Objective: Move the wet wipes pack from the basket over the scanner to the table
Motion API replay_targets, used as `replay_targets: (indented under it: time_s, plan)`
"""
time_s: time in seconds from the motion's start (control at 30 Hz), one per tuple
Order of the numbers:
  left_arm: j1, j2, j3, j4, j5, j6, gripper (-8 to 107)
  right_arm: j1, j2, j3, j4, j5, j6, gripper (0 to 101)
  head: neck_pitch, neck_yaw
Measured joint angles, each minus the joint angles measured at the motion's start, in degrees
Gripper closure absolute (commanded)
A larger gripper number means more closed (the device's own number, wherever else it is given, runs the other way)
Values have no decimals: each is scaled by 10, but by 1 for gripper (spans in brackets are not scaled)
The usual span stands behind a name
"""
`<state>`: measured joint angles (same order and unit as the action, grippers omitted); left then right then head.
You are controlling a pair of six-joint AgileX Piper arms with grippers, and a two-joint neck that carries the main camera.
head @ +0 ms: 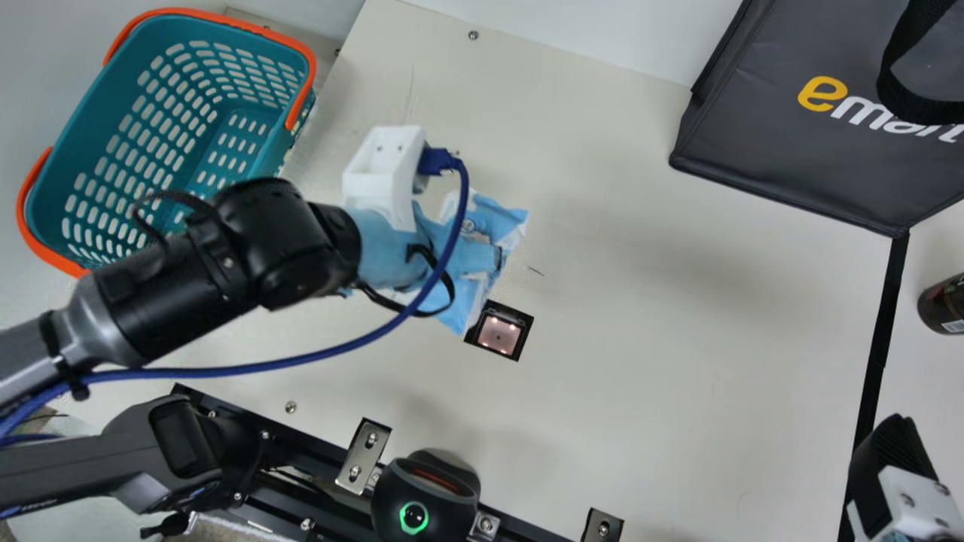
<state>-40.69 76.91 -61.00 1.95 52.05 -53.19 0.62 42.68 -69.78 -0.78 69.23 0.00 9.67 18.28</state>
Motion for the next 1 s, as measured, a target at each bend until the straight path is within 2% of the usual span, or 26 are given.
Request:
replay_targets:
  time_s: [0.33, 0.57, 0.77, 1.0]
  plan:
    - [-95, 39, 17, 53, -16, -166, 107, 0, 0, 0, 0, 0, 0, 6, 0, 0]
    - [-133, 64, 32, 89, -34, -257, 107, 0, 0, 0, 0, 0, 0, 6, 0, 0]
    - [-145, 86, 45, 117, -45, -311, 87, 0, 0, 0, 0, 1, 0, 6, 0, -1]
    - [-148, 109, 53, 99, -58, -312, 63, 0, 0, 0, 0, 0, 0, 6, -1, 0]
